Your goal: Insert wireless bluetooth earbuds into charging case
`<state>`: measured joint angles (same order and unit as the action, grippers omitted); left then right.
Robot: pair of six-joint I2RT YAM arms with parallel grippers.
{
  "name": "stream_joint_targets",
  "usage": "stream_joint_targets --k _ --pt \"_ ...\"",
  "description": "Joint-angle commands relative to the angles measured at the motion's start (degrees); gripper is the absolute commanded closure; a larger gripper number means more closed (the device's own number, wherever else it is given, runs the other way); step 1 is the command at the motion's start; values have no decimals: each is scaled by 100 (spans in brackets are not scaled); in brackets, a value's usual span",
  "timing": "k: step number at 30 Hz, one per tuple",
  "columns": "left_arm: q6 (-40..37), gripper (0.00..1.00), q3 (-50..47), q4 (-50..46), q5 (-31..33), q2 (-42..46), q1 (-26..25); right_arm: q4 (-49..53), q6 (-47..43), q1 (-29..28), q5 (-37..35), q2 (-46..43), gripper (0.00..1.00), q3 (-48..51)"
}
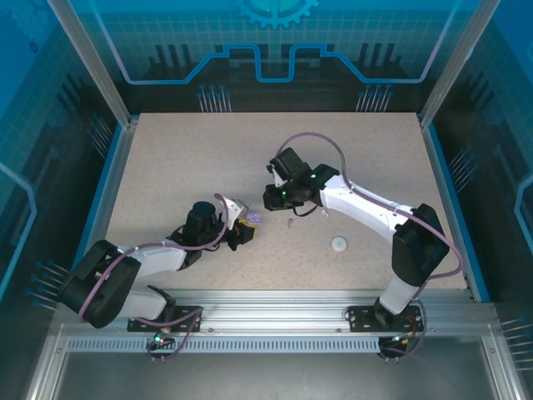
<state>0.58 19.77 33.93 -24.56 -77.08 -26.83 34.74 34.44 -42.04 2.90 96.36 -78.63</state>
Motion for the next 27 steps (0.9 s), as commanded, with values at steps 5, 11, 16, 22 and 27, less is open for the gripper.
stream_joint_targets --k 5,11,16,22,27 --pt "-356 85 141 326 -436 8 -109 -245 -400 -57 317 -203 84 209" --pt "-395 85 235 315 -519 52 -143 -744 -540 -203 256 -417 84 590" --pt "-401 85 298 293 -598 110 -153 -990 -754 -304 246 -573 84 820" --pt "-366 85 307 318 -693 173 -169 -1145 -916 -443 120 -669 84 954" --pt "-319 85 290 359 -730 296 -179 -1251 -971 -539 -74 -740 84 1058"
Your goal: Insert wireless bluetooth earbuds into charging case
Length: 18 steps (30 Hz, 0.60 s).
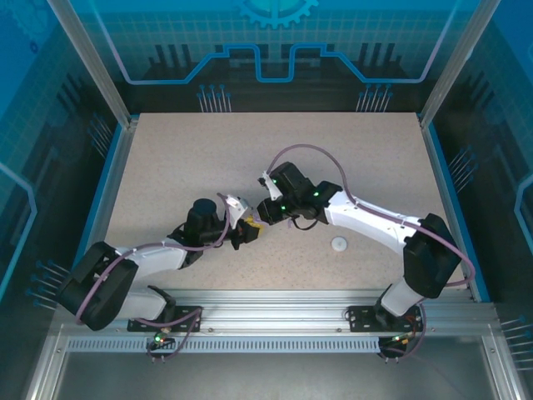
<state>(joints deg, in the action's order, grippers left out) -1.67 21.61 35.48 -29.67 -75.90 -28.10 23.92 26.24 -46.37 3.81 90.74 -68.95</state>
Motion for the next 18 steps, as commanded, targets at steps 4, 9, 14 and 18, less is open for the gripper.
stream_joint_targets --k 4,9,14,18 --pt "-85 85 88 227 -206 293 -52 -254 -226 -176 -200 -240 84 153" --pt "-113 85 68 196 -180 433 -53 -342 -372 -221 -86 -341 85 262" --pt "-118 85 63 183 -197 487 -51 -422 -624 -219 82 -467 85 388" --pt "-129 85 62 188 -211 497 -55 -465 -805 -221 193 -539 85 425"
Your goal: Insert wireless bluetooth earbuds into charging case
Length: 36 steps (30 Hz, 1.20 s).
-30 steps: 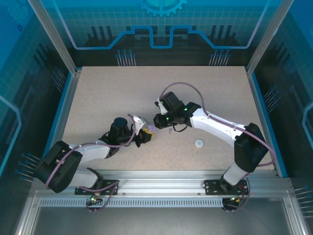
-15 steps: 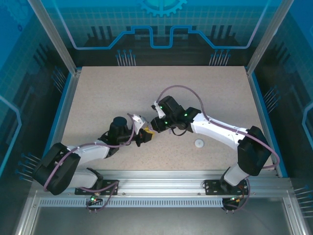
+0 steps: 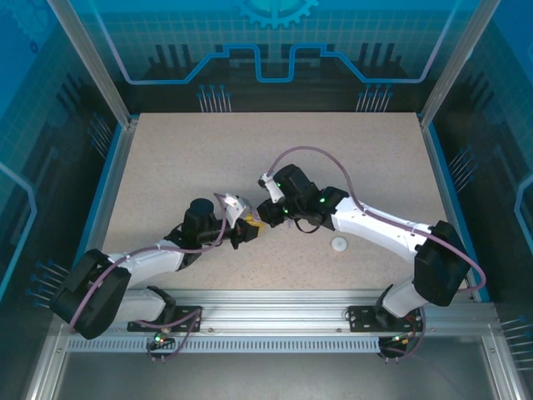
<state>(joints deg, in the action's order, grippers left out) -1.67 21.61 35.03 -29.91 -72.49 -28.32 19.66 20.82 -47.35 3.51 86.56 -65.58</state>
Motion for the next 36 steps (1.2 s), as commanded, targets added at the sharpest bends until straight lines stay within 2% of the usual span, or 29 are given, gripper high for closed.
stream_joint_targets --k 1,36 --pt "-123 85 63 238 -190 152 -34 -59 -285 -123 255 -131 85 97" --pt "-394 85 -29 298 -226 191 -105 -520 -544 -90 655 -491 86 343"
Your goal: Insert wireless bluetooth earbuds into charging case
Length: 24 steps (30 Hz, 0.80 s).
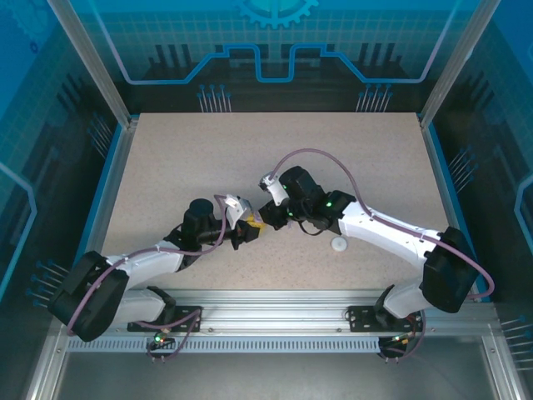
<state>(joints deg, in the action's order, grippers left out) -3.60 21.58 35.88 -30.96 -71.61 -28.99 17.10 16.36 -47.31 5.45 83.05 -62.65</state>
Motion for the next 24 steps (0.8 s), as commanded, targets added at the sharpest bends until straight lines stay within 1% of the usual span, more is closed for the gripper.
stream_joint_targets --k 1,11,24 --pt "-203 85 -18 201 -119 104 -41 -277 -98 -103 474 -148 86 49" --pt "-204 85 -14 176 -92 113 -54 -262 -166 -97 623 -148 86 54" --pt "-212 85 -1 150 -77 77 -56 -321 -72 -50 549 -359 86 76"
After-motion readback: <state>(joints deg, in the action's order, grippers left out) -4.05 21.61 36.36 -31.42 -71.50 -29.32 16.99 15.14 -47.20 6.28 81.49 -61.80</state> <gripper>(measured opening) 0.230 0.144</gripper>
